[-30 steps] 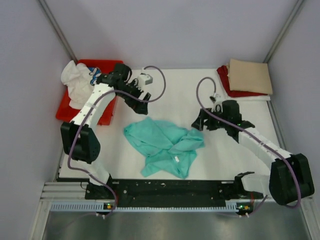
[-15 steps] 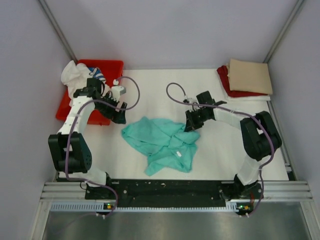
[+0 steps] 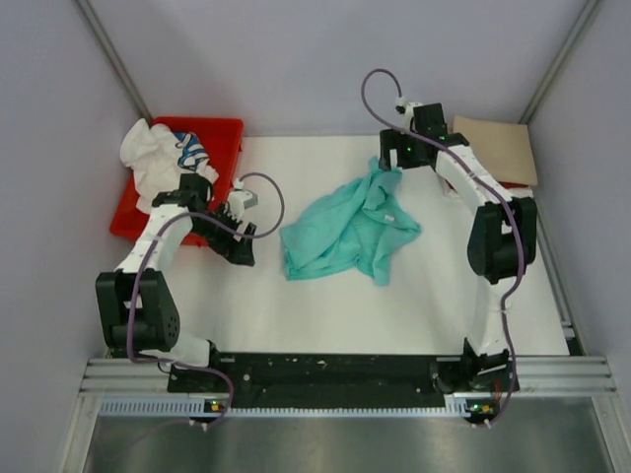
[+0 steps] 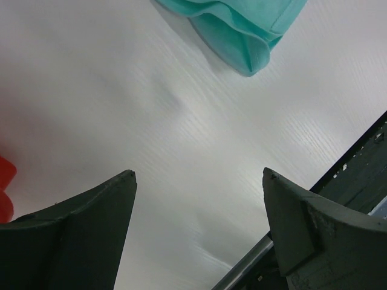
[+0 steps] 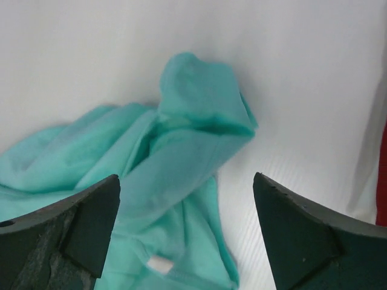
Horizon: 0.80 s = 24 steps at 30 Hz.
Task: Fold and stack the t-shirts
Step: Flatten out the tshirt
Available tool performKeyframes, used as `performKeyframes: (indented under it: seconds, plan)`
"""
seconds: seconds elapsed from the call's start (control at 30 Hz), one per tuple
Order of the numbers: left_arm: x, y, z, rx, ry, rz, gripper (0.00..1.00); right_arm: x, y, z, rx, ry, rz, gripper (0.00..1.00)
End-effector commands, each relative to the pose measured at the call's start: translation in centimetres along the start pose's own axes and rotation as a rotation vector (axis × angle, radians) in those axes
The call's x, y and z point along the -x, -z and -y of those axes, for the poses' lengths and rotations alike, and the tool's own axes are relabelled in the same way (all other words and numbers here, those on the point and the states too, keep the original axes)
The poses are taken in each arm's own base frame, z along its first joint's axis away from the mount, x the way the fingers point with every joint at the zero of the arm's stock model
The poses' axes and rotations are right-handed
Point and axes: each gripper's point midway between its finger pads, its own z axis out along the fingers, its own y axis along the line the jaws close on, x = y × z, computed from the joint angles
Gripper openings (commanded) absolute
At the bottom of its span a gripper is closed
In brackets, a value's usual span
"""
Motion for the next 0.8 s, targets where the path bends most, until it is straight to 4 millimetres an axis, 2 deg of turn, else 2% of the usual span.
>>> performKeyframes:
  seconds: [0.0,0.03,0.1,0.17,0.23,0.33,0.47,0.57,0.63,0.7,0.77]
  plan:
    - [1.0,-0.9,2.3,-0.057,-0.113,0.029,0.88,-0.9,6.6,-0.9,-0.159,-0.017,0.026,0.90]
    - [1.2,-1.1,2.7,-0.066,-0.127,0.022,0.88,-1.8,7.8,-1.4,-0.178,-0.001,0.022,0.90]
    - [1.9,-1.8,4.0,-0.084,-0.178,0.017,0.88,-5.0,9.2,-3.0,-0.185,0.030,-0.016,0.90]
    - [2.4,-2.6,5.3,-0.099,-0.230,0.003,0.88,-10.2,9.5,-5.1,-0.127,0.013,-0.107,0.88]
    - [2.8,-3.6,6.5,-0.112,-0.272,-0.014,0.88,-13.9,9.8,-7.4,-0.061,-0.036,-0.162,0.82]
    - [2.8,-5.2,7.3,-0.112,-0.306,-0.048,0.88,-18.4,9.9,-9.5,-0.034,-0.073,-0.221,0.80]
    - [2.4,-7.5,6.2,-0.056,-0.308,-0.102,0.89,-21.5,8.8,-11.0,0.032,-0.168,-0.239,0.74]
    - [2.1,-9.1,4.9,-0.005,-0.283,-0.137,0.89,-23.5,7.8,-11.1,0.043,-0.183,-0.294,0.62]
    - [2.0,-10.1,4.9,-0.012,-0.268,-0.149,0.89,-23.8,7.4,-11.2,0.048,-0.174,-0.304,0.44]
    - [1.8,-11.1,4.9,-0.013,-0.261,-0.162,0.89,-23.3,7.4,-11.3,0.055,-0.169,-0.296,0.21]
    - [1.6,-11.9,4.8,-0.011,-0.258,-0.176,0.88,-22.8,7.8,-11.8,0.084,-0.154,-0.282,0.02]
